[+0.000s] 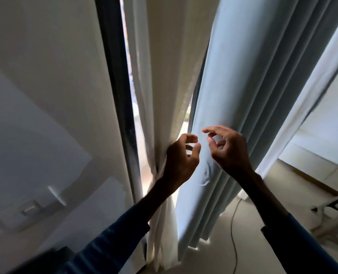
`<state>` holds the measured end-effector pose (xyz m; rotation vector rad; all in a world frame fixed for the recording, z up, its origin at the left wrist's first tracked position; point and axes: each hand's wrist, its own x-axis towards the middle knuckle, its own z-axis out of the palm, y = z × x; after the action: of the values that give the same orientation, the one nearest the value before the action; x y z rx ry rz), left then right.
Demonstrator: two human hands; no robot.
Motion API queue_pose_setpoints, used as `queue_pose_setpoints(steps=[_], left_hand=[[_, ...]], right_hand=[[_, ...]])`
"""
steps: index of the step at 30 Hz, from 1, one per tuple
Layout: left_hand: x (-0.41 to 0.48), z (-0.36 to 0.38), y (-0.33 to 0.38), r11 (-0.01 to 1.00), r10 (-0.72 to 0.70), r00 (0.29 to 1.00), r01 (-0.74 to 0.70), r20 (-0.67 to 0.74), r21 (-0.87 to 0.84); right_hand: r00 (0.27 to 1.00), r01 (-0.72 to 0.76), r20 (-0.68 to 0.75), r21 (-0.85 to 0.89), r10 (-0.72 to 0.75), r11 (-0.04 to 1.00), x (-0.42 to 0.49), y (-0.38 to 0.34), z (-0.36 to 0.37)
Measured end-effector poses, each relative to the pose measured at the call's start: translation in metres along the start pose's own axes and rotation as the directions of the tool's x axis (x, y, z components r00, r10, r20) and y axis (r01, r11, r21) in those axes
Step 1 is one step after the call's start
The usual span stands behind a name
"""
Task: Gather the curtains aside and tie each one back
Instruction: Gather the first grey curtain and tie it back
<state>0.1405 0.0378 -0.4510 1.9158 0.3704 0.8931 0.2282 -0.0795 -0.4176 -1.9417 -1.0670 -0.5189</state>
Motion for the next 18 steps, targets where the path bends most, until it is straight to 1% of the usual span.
queue_pose_setpoints(steps=[4, 7, 9, 12, 13, 16, 18], left_hand=[[0.045, 0.013, 0.053, 0.975, 0.222, 0.975, -0.222, -0.030, -0.015], [0.082, 0.027, 0.096, 0.934, 0.357, 0.931, -0.358, -0.077, 0.003], [0.108, 0.037, 0.125, 0.912, 0.409, 0.905, -0.410, -0.118, 0.024], [0.153, 0.054, 0.178, 0.888, 0.458, 0.872, -0.456, -0.172, 0.053], [0.168, 0.059, 0.198, 0.879, 0.476, 0.857, -0.472, -0.199, 0.069], [0.206, 0.070, 0.255, 0.851, 0.525, 0.802, -0.501, -0.286, 0.156], [0.230, 0.075, 0.295, 0.830, 0.558, 0.757, -0.517, -0.340, 0.209]], right_hand=[[0.982, 0.079, -0.168, -0.058, -0.088, 0.995, 0.044, -0.002, -0.048], [0.935, 0.146, -0.310, -0.109, -0.173, 0.983, 0.081, -0.001, -0.082], [0.883, 0.176, -0.412, -0.153, -0.225, 0.972, 0.109, 0.002, -0.104], [0.760, 0.231, -0.558, -0.247, -0.333, 0.941, 0.158, 0.009, -0.140], [0.722, 0.262, -0.586, -0.261, -0.368, 0.929, 0.177, 0.011, -0.153], [0.637, 0.383, -0.632, -0.237, -0.441, 0.893, 0.228, 0.014, -0.190], [0.602, 0.453, -0.650, -0.201, -0.464, 0.869, 0.264, 0.013, -0.215]])
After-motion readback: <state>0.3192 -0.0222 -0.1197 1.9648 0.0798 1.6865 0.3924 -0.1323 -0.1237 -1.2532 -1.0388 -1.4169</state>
